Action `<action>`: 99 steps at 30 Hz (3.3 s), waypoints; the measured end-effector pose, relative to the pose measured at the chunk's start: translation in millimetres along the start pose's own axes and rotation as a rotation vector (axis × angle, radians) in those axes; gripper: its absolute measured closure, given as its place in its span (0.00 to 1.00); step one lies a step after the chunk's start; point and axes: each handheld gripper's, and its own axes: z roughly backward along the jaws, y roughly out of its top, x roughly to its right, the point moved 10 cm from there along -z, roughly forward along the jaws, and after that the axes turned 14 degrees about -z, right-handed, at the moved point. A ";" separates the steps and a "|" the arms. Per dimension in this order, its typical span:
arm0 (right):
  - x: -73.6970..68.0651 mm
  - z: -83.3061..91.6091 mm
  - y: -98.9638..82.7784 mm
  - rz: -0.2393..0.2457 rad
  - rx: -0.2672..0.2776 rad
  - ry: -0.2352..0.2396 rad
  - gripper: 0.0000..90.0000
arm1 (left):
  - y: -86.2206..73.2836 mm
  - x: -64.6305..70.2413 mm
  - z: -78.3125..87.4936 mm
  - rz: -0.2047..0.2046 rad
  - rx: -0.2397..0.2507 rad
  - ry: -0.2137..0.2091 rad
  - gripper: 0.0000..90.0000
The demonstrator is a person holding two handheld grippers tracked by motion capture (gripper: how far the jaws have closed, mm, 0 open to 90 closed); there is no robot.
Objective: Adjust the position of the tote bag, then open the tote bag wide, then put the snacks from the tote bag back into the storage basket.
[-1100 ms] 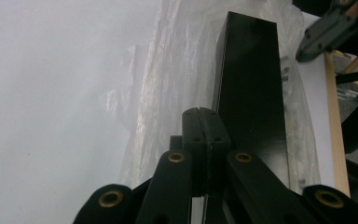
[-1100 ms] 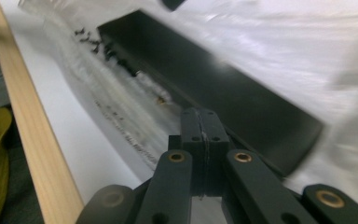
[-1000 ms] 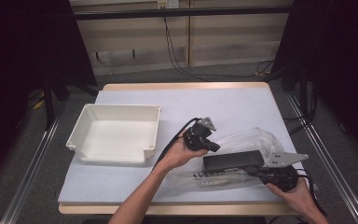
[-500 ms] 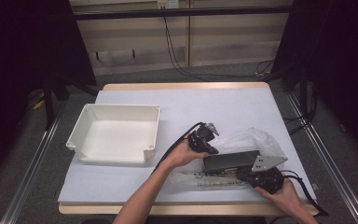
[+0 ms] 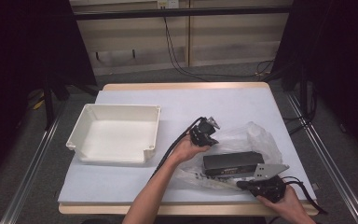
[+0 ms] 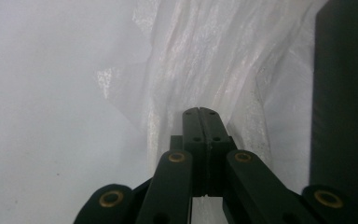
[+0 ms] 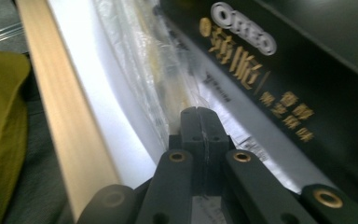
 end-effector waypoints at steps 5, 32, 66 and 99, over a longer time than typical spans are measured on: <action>-5.7 2.3 -4.1 0.011 0.003 0.024 1.00 | -0.9 -11.7 -1.6 0.044 0.023 0.011 1.00; 4.4 26.7 10.5 -0.071 0.164 0.030 0.81 | 8.0 -17.6 12.1 0.059 0.048 0.031 0.77; 10.4 61.6 9.8 -0.166 0.343 -0.037 0.55 | 5.3 72.4 84.5 -0.161 0.158 -0.079 0.48; 3.9 56.9 11.2 -0.141 0.332 -0.029 0.31 | -13.7 78.5 53.6 -0.221 -0.017 -0.104 0.47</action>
